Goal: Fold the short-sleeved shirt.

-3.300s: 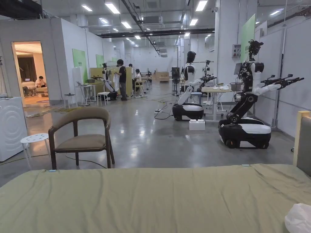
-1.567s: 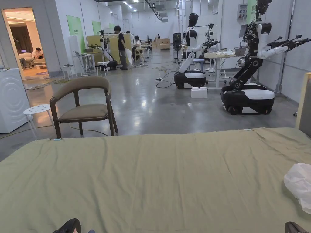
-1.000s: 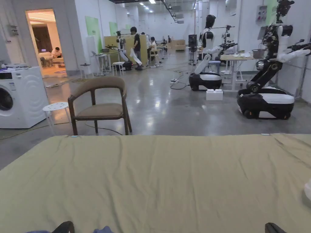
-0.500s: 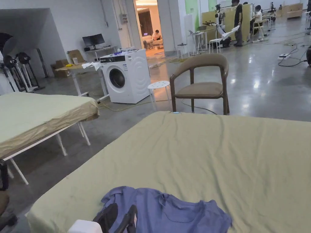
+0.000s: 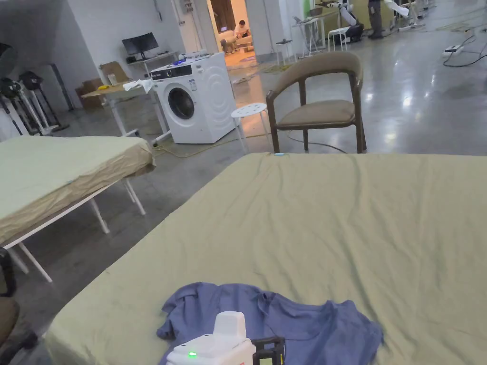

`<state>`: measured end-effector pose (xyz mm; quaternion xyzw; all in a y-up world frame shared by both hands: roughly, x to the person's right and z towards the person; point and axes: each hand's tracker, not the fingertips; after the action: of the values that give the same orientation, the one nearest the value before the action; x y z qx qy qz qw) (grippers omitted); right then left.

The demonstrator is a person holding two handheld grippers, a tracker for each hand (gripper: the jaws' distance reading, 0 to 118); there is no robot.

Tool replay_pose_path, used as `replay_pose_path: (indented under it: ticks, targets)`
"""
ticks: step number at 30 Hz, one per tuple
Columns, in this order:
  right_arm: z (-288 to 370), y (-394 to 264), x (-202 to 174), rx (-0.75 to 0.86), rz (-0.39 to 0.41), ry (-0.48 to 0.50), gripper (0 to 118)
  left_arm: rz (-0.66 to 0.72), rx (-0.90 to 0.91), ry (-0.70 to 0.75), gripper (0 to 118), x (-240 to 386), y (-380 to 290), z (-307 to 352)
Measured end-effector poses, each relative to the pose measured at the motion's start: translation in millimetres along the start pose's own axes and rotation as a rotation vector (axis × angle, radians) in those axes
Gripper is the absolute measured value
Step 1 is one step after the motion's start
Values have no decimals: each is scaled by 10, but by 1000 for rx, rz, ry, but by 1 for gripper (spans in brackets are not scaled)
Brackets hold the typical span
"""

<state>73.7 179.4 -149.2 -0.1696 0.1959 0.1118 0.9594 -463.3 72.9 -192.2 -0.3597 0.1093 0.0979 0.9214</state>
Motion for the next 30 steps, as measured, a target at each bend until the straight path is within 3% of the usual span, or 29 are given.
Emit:
replay_pose_path:
  ticks: [3,6,9,12,13,14,18,24,30]
  targets:
    - [53,-166,230,-81,0,-78,0,44,-87,-7,91,-83,-19,-503]
    - [150,-318,451,-123,-64,-127,0,102,-146,39,84,-138,-38,-847]
    - [226,-464,609,-164,-110,-162,0,-39,-113,75,79,-10,-67,-842]
    - [238,-600,673,-205,-103,-192,0,-94,-122,78,38,89,-22,-809]
    - [235,-630,688,-218,-114,-197,0,-112,-129,106,9,104,-4,-846]
    - [239,-648,700,-221,-131,-197,0,-133,-147,155,0,109,3,-901]
    - [303,-636,714,-179,-193,-190,0,-39,-194,78,0,10,163,-863]
    - [336,-629,746,-148,-197,-184,0,220,43,-1,0,-110,909,-241]
    - [623,-753,922,-122,-219,-199,0,103,250,-124,0,555,1699,232]
